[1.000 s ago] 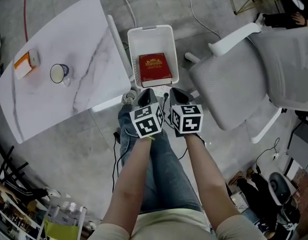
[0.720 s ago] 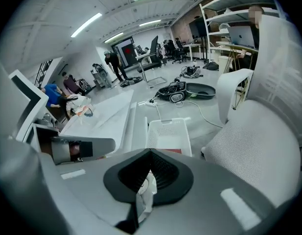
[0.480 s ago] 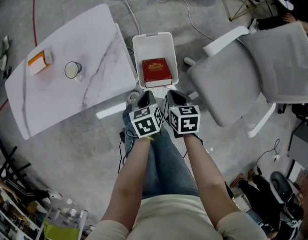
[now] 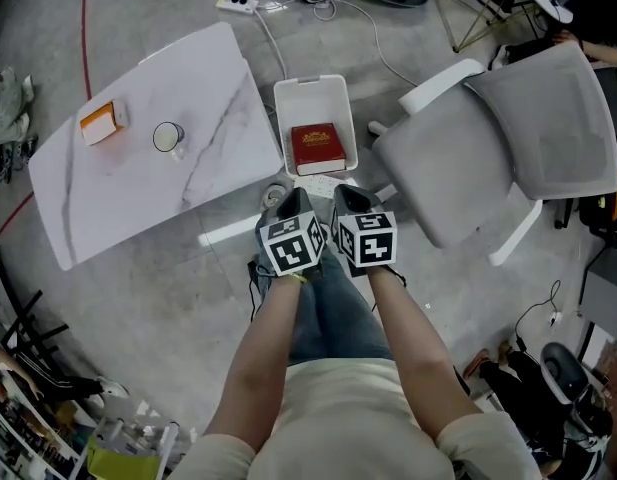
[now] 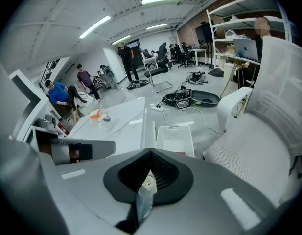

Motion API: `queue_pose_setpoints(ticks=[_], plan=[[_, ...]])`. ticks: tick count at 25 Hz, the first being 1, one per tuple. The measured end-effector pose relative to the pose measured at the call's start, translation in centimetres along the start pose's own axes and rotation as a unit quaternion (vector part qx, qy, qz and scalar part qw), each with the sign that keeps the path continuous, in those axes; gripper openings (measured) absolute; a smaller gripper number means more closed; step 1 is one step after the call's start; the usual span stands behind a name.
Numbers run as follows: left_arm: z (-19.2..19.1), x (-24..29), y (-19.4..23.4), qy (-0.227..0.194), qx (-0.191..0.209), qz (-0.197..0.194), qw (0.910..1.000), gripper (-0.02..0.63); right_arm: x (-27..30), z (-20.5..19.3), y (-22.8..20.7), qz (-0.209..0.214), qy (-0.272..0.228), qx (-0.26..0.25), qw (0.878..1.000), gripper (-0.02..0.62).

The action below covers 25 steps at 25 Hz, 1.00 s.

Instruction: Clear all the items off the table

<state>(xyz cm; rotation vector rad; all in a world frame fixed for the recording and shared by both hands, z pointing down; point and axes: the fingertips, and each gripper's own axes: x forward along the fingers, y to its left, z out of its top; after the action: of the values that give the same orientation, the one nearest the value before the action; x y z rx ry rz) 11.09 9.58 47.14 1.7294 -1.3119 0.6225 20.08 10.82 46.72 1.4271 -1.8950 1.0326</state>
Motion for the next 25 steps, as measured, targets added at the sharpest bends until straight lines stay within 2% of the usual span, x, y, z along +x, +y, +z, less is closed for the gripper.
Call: queue_pose_setpoints(ticks=[14,25], plan=[[3.0,-5.1,-1.7,-0.017,0.017,-0.010,0.9997,0.008,-4.5,2.9,2.4,0.012,-0.016,-0.014,1.000,-0.003],[3.3,-6.4,-1.2,-0.026,-0.007,-0.003,0.9996,0.009,-5.2,3.6,3.3,0.016,-0.013,-0.034,0.999,-0.003]])
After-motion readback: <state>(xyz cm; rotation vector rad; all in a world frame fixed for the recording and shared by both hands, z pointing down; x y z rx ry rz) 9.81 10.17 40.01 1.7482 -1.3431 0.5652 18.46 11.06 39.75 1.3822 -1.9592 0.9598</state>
